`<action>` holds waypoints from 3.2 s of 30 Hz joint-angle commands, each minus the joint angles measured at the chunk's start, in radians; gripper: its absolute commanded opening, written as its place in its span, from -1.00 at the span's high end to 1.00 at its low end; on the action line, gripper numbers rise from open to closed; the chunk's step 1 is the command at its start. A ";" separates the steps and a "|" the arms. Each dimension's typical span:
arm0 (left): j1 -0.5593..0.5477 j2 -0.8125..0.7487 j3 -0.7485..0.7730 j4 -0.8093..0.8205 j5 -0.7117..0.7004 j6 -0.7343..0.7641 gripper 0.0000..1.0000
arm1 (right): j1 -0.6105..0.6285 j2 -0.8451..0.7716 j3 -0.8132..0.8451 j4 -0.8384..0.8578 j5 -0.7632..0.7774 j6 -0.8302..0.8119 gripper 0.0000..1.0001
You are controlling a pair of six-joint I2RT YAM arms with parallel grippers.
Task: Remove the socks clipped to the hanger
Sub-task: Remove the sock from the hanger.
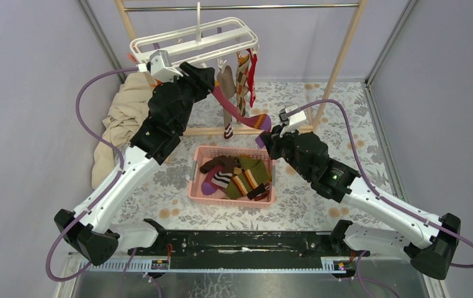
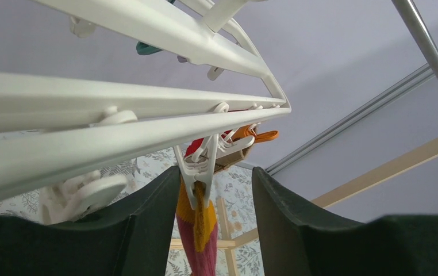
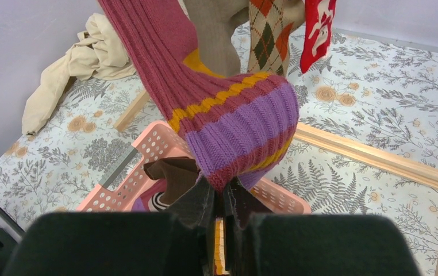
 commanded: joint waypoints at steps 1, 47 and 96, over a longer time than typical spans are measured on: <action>0.007 0.000 -0.007 0.077 -0.041 -0.002 -0.09 | 0.007 0.001 -0.006 0.063 -0.014 -0.002 0.97; 0.007 0.002 -0.041 0.152 -0.120 0.018 -0.32 | 0.007 0.015 -0.056 0.081 -0.082 0.031 1.00; 0.010 0.018 -0.026 0.193 -0.180 0.034 0.59 | 0.007 -0.057 -0.126 0.023 -0.136 0.025 1.00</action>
